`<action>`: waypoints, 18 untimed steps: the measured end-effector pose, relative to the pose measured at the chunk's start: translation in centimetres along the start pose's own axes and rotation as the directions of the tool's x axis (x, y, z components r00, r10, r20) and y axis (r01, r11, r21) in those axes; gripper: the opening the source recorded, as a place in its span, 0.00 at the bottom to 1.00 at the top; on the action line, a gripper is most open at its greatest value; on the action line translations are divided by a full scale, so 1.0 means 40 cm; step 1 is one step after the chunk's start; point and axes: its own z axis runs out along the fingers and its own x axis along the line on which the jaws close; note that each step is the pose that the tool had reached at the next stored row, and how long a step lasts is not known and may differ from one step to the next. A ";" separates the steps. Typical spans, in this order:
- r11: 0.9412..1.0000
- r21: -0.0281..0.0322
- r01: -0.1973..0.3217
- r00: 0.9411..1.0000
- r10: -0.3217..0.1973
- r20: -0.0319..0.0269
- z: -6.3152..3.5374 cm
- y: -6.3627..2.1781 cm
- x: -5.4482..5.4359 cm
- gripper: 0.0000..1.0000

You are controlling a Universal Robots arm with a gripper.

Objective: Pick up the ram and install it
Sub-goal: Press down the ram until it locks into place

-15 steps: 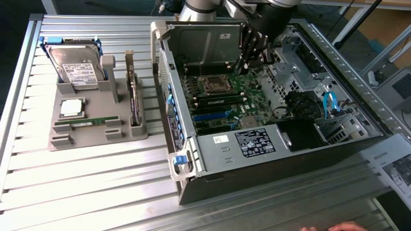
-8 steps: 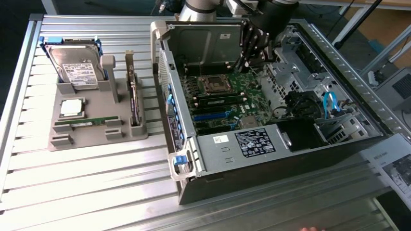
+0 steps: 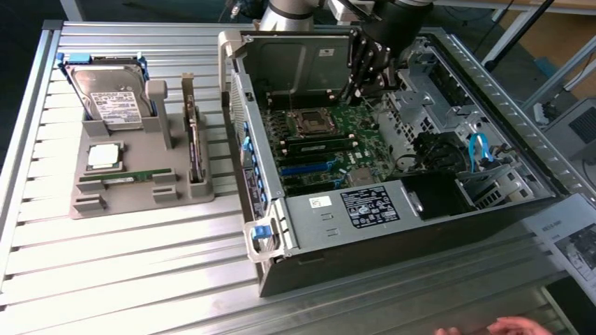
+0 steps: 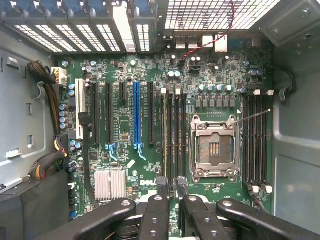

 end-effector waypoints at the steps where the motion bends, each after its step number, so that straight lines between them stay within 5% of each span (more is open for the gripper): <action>1: 1.000 0.000 0.000 1.000 0.000 0.000 0.000 0.000 0.000 0.19; 6: 1.000 0.000 0.000 1.000 0.000 0.000 0.000 0.000 0.000 0.10; 18: 1.000 0.000 0.000 1.000 0.000 0.000 0.000 -0.019 0.000 0.10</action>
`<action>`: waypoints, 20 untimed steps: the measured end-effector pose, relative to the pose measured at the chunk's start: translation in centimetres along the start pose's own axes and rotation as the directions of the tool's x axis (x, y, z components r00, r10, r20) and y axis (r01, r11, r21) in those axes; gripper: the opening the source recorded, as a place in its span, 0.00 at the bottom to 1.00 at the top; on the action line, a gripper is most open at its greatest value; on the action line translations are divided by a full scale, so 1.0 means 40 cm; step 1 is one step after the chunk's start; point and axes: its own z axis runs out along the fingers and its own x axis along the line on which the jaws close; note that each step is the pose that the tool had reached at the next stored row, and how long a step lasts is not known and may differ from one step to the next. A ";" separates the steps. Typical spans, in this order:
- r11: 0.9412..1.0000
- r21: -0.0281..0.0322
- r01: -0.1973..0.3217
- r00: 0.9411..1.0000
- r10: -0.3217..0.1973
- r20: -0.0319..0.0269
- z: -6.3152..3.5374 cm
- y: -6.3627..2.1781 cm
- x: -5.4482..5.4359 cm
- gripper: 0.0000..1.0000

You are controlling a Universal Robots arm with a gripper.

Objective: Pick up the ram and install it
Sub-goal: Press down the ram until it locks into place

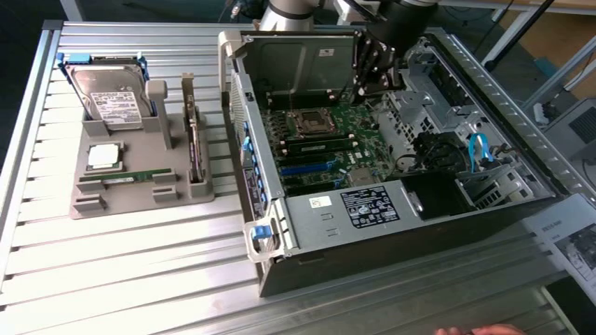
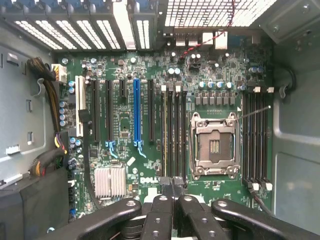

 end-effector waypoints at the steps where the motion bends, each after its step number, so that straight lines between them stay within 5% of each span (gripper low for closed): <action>1: 1.000 0.000 0.000 1.000 0.000 0.000 0.000 -0.005 0.000 0.10; 12: 1.000 0.000 0.000 1.000 0.000 0.000 -0.001 -0.045 -0.001 0.10; 20: 1.000 0.000 0.000 1.000 0.000 0.000 0.001 -0.047 -0.001 0.10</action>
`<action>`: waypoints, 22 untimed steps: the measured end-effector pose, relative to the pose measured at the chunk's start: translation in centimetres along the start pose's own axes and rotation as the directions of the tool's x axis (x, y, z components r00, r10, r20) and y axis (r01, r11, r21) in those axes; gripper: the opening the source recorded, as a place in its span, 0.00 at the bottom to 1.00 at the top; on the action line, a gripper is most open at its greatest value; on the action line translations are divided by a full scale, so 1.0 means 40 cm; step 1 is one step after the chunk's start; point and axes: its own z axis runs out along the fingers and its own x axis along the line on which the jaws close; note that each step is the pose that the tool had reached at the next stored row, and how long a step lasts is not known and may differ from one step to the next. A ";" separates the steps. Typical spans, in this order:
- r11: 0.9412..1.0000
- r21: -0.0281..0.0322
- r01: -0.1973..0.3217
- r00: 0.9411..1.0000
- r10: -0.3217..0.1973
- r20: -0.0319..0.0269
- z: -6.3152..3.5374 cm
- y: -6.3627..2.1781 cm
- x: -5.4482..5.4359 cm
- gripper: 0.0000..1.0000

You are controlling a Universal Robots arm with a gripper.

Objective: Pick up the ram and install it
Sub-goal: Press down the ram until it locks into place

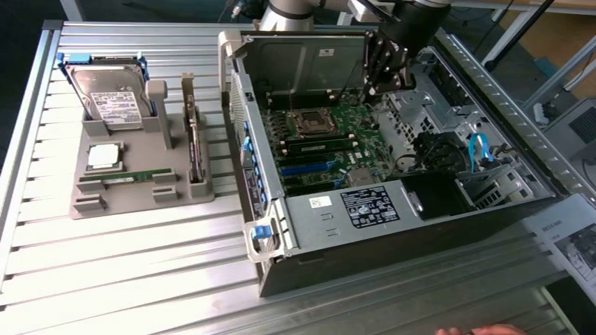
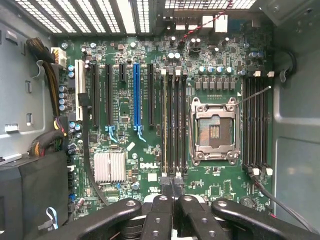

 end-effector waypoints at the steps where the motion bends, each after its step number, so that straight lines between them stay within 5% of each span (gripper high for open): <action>1: 1.000 0.000 0.000 1.000 0.000 0.000 0.002 0.000 0.000 0.10; 22: 1.000 0.000 0.000 1.000 0.000 0.000 0.026 0.000 0.001 0.10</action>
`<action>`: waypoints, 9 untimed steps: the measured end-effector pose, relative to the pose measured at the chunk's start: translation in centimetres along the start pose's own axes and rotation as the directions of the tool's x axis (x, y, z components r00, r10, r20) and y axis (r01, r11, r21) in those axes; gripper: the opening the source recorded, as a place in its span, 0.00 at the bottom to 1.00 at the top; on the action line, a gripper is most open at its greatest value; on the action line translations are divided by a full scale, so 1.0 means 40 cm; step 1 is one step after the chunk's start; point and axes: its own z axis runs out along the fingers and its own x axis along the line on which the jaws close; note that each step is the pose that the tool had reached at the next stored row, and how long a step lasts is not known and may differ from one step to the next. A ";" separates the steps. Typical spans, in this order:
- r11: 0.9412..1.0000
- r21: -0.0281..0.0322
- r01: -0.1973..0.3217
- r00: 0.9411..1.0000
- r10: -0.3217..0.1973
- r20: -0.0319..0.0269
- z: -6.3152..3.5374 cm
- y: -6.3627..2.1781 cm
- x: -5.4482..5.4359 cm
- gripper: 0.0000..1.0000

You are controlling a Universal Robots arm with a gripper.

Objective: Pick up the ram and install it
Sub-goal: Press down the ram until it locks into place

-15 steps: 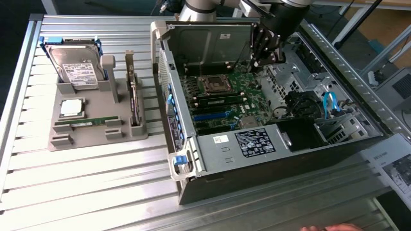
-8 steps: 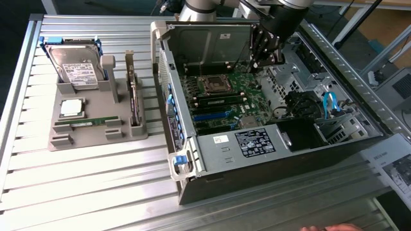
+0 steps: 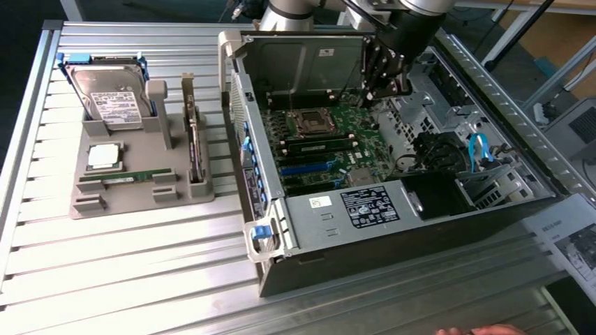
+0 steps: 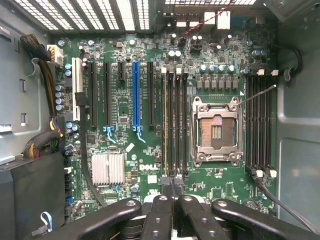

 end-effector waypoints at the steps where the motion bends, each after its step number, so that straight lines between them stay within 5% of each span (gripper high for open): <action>1: 1.000 0.000 0.000 1.000 0.000 0.000 0.001 0.000 0.000 0.10; 9: 1.000 0.000 0.000 1.000 0.000 0.000 0.010 0.000 0.000 0.10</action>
